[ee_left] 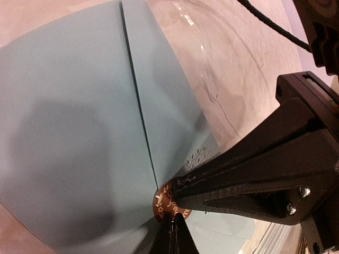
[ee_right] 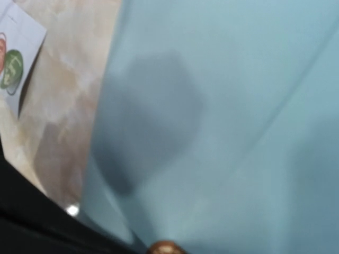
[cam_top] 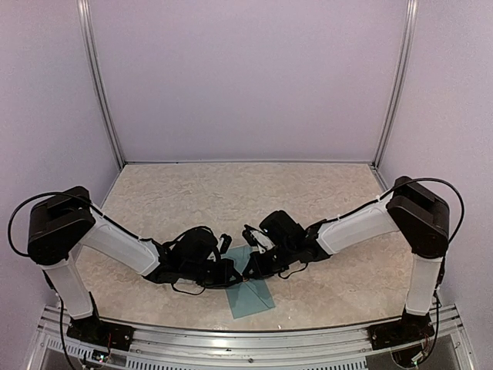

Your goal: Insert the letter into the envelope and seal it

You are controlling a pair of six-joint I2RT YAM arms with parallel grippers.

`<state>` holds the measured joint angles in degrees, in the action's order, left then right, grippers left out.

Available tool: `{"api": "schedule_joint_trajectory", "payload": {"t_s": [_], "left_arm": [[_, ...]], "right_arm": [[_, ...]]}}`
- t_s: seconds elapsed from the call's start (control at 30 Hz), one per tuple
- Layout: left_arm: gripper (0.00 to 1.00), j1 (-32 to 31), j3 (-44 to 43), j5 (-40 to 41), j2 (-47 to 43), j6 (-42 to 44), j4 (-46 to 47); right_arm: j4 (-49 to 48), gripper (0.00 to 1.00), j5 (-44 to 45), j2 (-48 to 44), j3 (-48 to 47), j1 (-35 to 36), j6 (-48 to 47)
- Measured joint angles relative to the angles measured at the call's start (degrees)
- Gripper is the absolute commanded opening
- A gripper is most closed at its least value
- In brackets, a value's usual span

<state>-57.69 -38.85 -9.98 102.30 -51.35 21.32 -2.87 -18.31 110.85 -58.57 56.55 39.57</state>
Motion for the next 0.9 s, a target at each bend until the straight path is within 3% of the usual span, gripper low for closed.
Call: {"api": "schedule_joint_trajectory", "payload": {"t_s": [0.9], "left_arm": [[0.0, -0.17, 0.0, 0.52, -0.02, -0.48, -0.07]], "right_arm": [[-3.06, 0.0, 0.57, -2.36, 4.44, 0.0, 2.58]]}}
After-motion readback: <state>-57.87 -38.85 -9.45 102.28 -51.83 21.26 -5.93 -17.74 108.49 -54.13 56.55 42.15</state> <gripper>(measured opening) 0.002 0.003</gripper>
